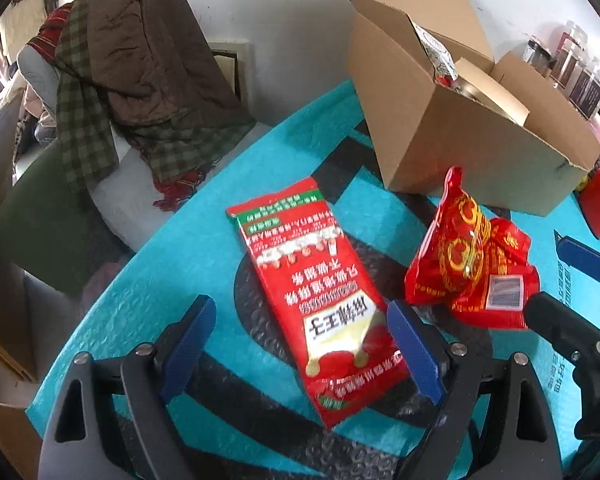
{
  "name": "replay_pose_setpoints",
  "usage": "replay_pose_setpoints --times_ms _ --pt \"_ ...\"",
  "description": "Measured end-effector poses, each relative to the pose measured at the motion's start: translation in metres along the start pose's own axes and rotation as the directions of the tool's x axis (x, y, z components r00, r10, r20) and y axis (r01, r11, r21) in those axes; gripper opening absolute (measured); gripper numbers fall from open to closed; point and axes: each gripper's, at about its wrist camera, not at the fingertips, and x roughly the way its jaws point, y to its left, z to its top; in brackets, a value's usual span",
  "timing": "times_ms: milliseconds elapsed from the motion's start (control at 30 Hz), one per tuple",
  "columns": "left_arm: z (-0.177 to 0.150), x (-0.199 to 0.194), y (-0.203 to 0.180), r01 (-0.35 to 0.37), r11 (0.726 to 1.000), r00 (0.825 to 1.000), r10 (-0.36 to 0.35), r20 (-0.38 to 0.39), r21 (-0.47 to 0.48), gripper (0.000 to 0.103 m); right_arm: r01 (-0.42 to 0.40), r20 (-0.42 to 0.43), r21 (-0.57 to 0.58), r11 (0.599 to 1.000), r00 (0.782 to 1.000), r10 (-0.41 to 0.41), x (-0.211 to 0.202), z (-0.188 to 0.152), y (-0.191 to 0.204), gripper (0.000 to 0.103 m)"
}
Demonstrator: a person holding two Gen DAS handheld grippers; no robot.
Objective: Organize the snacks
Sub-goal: 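Grasp the red spicy-strip packet with the left tool while the right tool grasps the red-gold candy bag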
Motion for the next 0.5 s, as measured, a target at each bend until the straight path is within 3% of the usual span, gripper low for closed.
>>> replay_pose_setpoints --times_ms 133,300,500 --pt "0.003 0.004 -0.005 0.000 1.000 1.000 0.000 0.009 0.024 0.088 -0.041 0.001 -0.044 0.998 0.999 0.041 0.010 0.011 0.001 0.096" --pt "0.004 0.002 -0.002 0.009 0.999 0.999 -0.010 0.050 0.038 0.058 -0.092 -0.011 -0.139 0.986 0.996 0.092 0.026 0.024 0.005 0.099" --pt "0.008 0.003 0.007 0.042 0.998 0.998 -0.043 0.040 0.042 0.052 -0.141 -0.060 -0.224 0.964 0.990 0.131 0.049 0.030 0.010 0.099"
